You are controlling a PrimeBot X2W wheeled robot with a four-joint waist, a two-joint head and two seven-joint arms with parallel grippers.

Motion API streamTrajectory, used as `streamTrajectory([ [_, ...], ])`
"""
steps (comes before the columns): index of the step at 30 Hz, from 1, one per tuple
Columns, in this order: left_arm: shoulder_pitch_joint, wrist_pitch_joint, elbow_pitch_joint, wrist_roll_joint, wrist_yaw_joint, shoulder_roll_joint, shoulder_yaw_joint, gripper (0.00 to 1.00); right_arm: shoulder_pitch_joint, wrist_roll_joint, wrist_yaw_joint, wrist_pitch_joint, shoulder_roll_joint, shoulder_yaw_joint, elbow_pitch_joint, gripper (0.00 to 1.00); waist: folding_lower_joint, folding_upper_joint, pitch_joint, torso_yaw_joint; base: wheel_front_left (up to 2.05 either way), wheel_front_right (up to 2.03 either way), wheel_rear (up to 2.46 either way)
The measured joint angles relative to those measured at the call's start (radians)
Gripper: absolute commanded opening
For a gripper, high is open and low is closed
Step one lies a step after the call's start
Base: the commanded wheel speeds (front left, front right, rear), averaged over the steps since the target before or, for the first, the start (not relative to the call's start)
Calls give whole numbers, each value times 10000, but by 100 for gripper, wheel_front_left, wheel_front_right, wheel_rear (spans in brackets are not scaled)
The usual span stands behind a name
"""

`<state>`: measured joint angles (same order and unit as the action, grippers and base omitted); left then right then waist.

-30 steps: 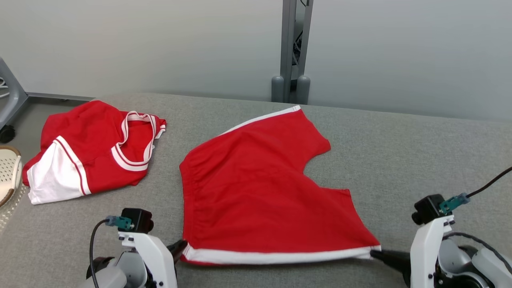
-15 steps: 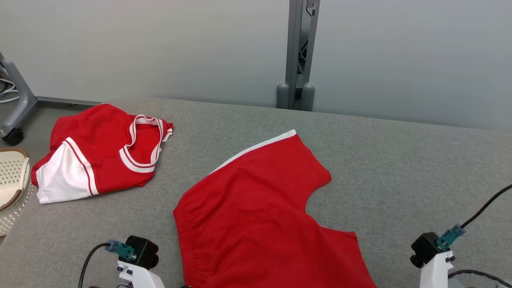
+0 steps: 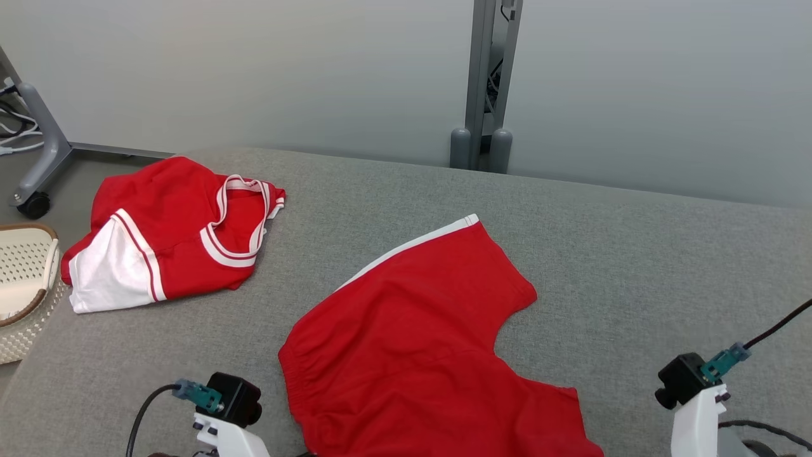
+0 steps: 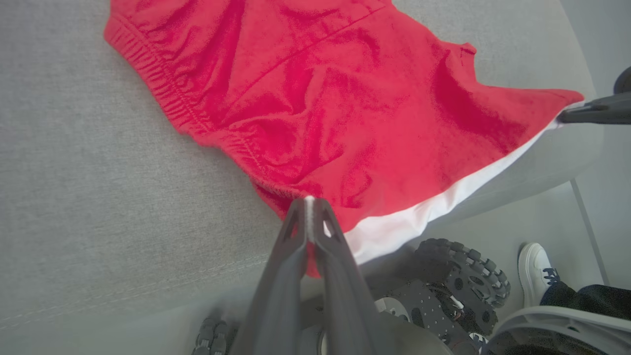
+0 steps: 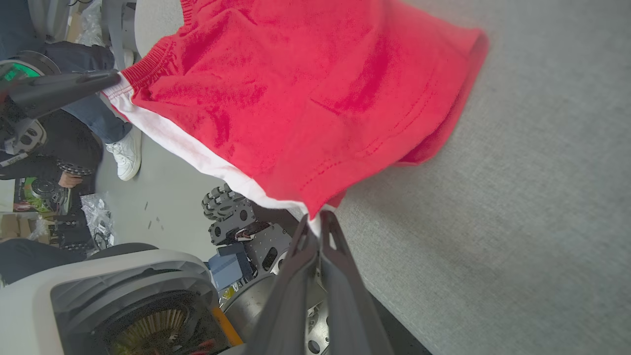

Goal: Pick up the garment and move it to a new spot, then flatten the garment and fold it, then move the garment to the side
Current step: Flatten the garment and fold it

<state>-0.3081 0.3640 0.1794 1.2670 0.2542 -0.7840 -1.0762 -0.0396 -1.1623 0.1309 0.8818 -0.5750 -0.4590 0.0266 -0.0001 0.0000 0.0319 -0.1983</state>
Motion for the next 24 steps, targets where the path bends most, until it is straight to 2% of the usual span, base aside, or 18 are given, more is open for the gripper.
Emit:
streamTrajectory([
  [6, -243, -299, -161, 217, 82, 301, 435, 0, -270, 721, 0, 196, 1001, 1335, 284, 0, 0, 0, -148, -98, 0, 0, 0],
  [16, -652, -679, -614, 629, 146, 671, 1193, 0, -1806, 1766, 0, 330, 2583, 3196, 290, 0, 0, 0, -650, -309, 0, 0, 0],
  [24, -747, -1267, -1425, 1381, 286, 1569, 1927, 0, -3418, 2784, 0, 46, 3290, 3480, -548, 0, 0, 0, -1237, -507, 0, 0, 0],
])
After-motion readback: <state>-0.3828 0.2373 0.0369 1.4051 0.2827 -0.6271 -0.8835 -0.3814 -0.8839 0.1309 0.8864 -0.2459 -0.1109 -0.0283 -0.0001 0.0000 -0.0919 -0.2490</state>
